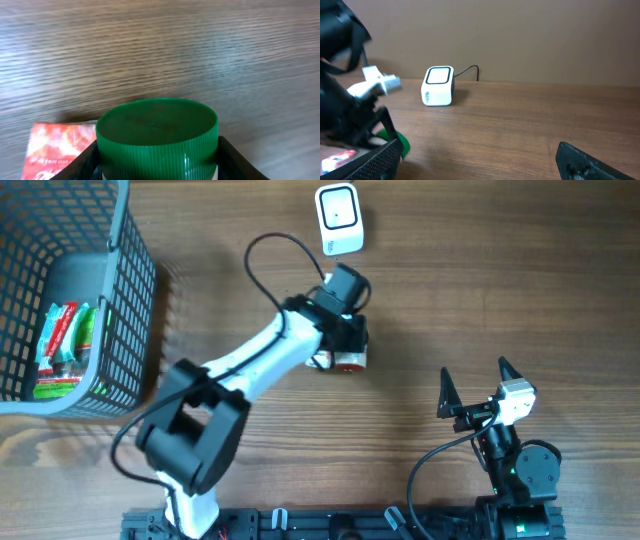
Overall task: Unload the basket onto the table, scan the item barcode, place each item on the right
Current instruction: 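Lift the jar and red box with left gripper, place on table centre, then reach the left gripper back into the basket and grasp snack packets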
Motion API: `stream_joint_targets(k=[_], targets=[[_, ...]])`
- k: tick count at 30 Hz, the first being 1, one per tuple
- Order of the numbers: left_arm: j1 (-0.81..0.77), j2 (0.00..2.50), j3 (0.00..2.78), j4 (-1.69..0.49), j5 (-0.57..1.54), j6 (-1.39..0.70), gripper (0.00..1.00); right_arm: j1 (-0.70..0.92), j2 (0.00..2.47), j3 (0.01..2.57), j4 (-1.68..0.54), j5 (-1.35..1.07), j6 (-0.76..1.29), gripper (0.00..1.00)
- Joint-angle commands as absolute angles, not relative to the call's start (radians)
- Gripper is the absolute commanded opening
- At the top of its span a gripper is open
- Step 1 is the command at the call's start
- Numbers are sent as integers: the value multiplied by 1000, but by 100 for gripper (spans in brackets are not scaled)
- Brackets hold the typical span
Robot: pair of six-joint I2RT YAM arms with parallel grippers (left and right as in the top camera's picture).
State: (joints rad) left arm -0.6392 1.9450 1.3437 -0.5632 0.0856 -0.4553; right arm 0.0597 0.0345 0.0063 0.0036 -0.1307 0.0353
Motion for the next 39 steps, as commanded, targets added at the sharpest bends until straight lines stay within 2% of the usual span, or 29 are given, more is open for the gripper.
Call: stream_joint_targets(k=[1,3,7,9,10,11,16,19,22,25,28,31,35,39], targets=[[-675,1986,1343,-540,-25,-506,30,53,31,5,8,-127,27,100],[-679,2002,1343,-538,-28,-506,31,53,31,5,8,-127,27,100],[-678,1999,1347,-527,-27,-503,76,53,31,5,8,-128,27,100],[-678,1967,1351,-526,-28,-502,83,53,31,5,8,-127,27,100],[-677,1947,1356,-526,-28,-502,95,53,31,5,8,-128,27,100],[-676,1922,1357,-526,-28,-502,100,53,31,5,8,-127,27,100],[-663,1758,1365,-527,-39,-436,100,53,31,5,8,-127,27,100],[-594,1661,1412,-582,-40,-349,100,53,31,5,8,-127,27,100],[-353,1565,1602,-734,-63,-227,100,53,31,5,8,-127,27,100],[-8,1509,1782,-814,-68,-171,100,53,31,5,8,-127,27,100],[297,1494,1797,-805,-69,-72,100,53,31,5,8,-127,27,100],[500,1552,1797,-842,-69,41,100,53,31,5,8,-127,27,100],[620,1683,1797,-935,-66,89,100,53,31,5,8,-128,27,100],[639,1841,1797,-992,-43,231,100,53,31,5,8,-127,27,100]])
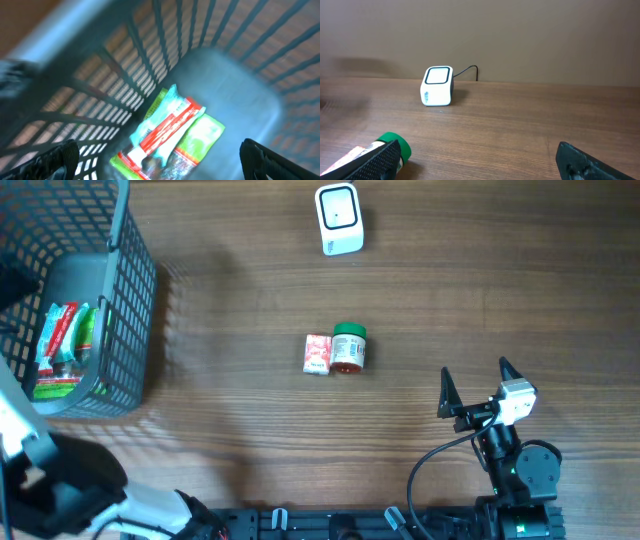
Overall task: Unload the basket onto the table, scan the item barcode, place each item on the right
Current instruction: 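Reach the left gripper back into the basket and grasp snack packets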
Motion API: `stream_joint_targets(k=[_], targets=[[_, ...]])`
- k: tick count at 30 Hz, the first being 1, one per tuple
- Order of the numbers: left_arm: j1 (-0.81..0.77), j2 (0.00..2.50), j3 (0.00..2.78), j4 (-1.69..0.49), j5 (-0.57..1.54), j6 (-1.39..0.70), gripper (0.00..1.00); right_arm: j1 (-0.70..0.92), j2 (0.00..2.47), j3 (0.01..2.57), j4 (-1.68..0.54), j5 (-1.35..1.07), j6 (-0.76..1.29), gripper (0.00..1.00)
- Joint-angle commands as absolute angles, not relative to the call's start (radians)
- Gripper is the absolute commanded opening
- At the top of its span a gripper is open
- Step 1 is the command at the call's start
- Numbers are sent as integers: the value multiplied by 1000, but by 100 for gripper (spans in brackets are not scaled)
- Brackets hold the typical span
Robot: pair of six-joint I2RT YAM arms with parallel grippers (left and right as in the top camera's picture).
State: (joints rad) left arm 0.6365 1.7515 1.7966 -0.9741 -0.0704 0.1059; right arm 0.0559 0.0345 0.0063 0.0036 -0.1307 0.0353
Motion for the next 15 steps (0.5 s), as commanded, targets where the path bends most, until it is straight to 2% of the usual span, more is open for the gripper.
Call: stream_joint_targets(k=[1,4,12,15], targets=[[639,1894,1797,-992,-30,234,100,53,31,5,8,-127,27,99],[637,2016,1797,-984,81,316,98,53,31,5,8,-127,27,100],[637,2206,1797,-969,21,337,92,53,31,5,8,-128,27,100],[637,2207,1797,-966,21,336,77,53,31,5,8,-128,27,100]])
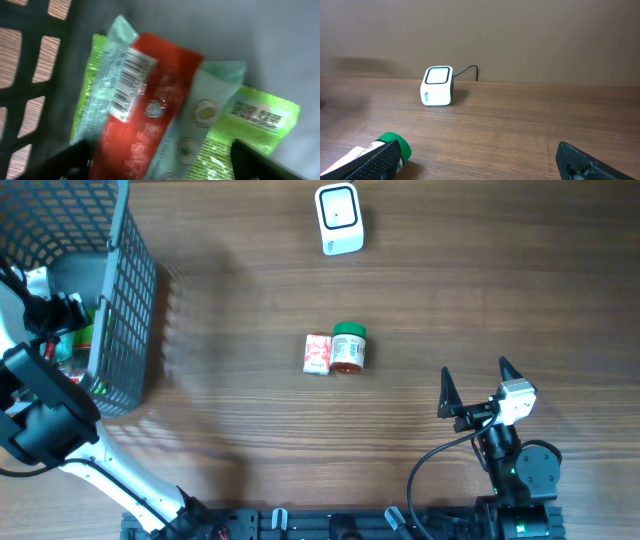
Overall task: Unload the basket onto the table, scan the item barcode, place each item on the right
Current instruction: 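Reach the left gripper back into the basket and grasp snack packets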
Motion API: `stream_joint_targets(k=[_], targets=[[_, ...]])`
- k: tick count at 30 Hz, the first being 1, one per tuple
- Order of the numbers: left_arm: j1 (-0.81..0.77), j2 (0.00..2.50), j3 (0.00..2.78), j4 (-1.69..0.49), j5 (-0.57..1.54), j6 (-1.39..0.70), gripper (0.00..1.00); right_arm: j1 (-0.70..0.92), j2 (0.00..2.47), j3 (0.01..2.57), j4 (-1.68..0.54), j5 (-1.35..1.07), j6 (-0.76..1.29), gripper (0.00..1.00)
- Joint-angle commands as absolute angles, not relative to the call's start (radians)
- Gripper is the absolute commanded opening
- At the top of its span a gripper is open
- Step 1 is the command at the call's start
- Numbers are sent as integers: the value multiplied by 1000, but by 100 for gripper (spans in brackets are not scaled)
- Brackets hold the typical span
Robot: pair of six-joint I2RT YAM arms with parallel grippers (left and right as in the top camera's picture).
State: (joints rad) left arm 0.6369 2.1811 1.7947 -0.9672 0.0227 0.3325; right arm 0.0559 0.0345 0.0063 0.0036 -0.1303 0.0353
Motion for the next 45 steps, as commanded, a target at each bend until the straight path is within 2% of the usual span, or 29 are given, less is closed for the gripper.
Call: stream_joint_targets(k=[1,3,5,7,10,13,18,25,26,28,29,30,31,45], targets=[[637,2207,1794,-966,21,336,75,53,31,5,8,-127,27,100],[637,2207,1768,-962,21,333,69,53,31,5,8,-128,27,100],[637,2207,1748,-954,21,333,68,53,31,5,8,-128,27,100],[637,2207,1734,-951,21,333,59,53,31,5,8,-128,27,100],[637,2201,1735,-951,2,333,39,53,31,5,8,-128,27,100],[637,2158,1736,-945,2,333,30,53,31,5,9,-127,27,100],[637,1982,1744,-955,2,320,21,53,31,5,8,-128,27,100],[628,1906,1718,-1150,2,201,21,53,31,5,8,-128,27,100],[623,1906,1705,-1156,2,200,22,53,31,5,8,-127,27,100],[614,1906,1699,-1156,2,200,32,53,31,5,8,-127,27,100],[614,1906,1699,-1151,3,200,47,53,31,5,8,-127,27,100],[614,1908,1699,-1142,2,196,77,53,31,5,8,-127,27,100],[614,1908,1699,-1131,3,185,100,53,31,5,8,-127,27,100],[613,1913,1383,-691,60,228,100,53,31,5,8,-128,27,100]])
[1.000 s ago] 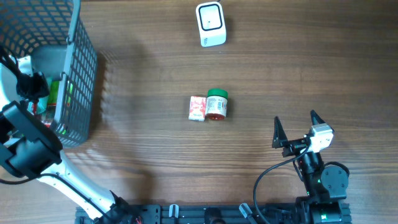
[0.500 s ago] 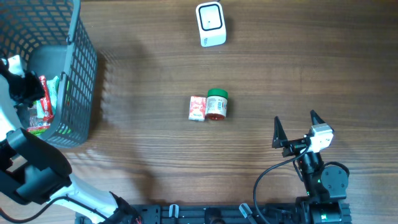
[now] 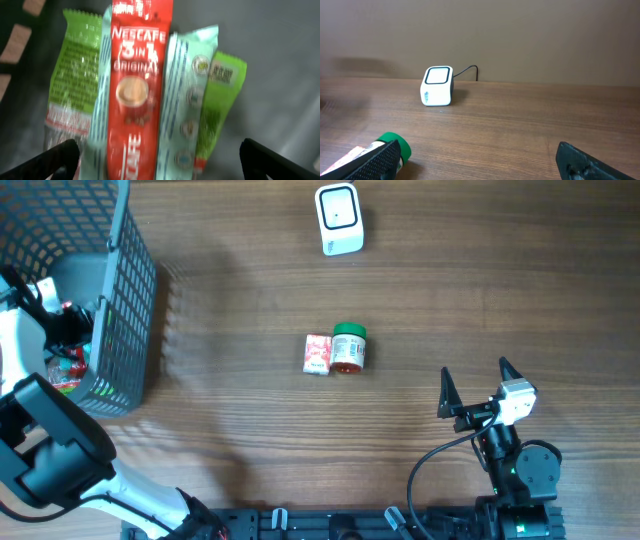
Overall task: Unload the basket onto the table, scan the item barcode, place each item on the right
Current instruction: 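Reach the left gripper back into the basket and grasp snack packets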
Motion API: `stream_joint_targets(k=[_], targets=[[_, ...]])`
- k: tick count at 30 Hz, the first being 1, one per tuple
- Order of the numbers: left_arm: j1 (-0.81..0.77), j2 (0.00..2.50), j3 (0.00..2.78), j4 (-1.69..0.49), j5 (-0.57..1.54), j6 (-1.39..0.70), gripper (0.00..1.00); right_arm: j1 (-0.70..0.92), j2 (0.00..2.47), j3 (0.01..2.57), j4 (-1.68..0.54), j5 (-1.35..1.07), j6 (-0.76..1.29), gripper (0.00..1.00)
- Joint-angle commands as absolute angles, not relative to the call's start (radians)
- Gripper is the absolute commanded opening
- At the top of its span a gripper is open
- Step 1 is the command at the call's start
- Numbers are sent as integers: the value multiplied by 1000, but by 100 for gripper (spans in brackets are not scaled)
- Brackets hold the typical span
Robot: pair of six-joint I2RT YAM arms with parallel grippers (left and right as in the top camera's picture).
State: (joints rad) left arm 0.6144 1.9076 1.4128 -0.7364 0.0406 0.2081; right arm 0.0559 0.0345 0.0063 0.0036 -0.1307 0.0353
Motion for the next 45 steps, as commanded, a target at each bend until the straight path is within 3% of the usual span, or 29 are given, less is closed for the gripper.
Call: stream_joint_targets(k=[1,27,40,45], targets=[[613,1914,1370,-670,59,228,100,53,31,5,8,-128,27,100],[613,2045,1276,-586,-27,232,100,53,31,5,8,-127,27,100],[612,1976,1396,-635,18,232,100,53,31,5,8,-128,27,100],[612,1968,1397,-651,75,331,100,53,31,5,8,-128,27,100]])
